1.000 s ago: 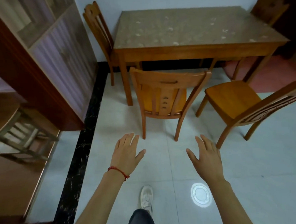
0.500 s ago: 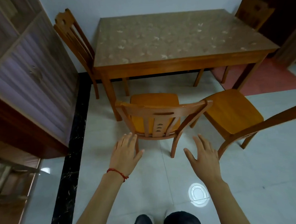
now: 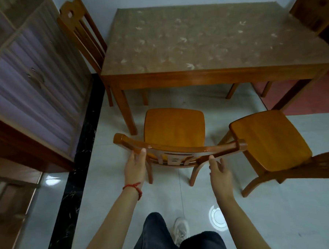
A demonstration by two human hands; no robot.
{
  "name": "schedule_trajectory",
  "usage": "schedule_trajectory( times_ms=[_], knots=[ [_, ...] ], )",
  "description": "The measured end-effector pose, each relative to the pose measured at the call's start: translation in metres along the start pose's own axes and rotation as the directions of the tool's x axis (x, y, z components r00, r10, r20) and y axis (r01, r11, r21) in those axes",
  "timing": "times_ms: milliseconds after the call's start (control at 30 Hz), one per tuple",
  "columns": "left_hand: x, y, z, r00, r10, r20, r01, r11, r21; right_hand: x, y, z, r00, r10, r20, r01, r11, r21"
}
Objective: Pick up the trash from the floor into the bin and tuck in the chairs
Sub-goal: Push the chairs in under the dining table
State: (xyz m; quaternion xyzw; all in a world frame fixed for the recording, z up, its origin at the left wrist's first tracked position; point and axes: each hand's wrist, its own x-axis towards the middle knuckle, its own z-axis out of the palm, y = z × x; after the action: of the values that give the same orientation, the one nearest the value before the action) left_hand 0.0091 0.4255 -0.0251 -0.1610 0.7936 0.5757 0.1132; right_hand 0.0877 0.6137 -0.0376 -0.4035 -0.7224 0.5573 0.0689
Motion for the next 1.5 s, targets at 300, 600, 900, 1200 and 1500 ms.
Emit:
schedule_trajectory(
  times_ms=[300, 600, 900, 1200, 1500],
  knots=[
    [0.036, 0.011, 0.026, 0.991, -0.124, -0.042, 0.116, 0.983, -0.143, 0.035, -0.016, 0.02, 0.994, 0.055, -0.099, -0.039, 0.987, 0.156],
    [0.043, 0.014, 0.032, 0.988, -0.065, -0.14, 0.03, 0.971, -0.236, 0.047, -0.016, 0.029, 0.987, 0.03, -0.156, -0.003, 0.986, 0.168],
    [0.082, 0.037, 0.048, 0.982, -0.061, -0.178, 0.023, 0.977, -0.211, 0.089, -0.039, 0.04, 0.989, 0.002, -0.145, 0.019, 0.99, 0.14],
    [0.156, 0.067, 0.057, 0.98, -0.02, -0.2, -0.013, 0.987, -0.161, 0.144, -0.078, 0.079, 0.987, 0.018, -0.162, 0.012, 0.983, 0.183],
    [0.249, 0.106, 0.063, 0.987, -0.027, -0.161, 0.001, 0.987, -0.163, 0.202, -0.129, 0.128, 0.978, 0.034, -0.208, 0.009, 0.98, 0.199]
  ],
)
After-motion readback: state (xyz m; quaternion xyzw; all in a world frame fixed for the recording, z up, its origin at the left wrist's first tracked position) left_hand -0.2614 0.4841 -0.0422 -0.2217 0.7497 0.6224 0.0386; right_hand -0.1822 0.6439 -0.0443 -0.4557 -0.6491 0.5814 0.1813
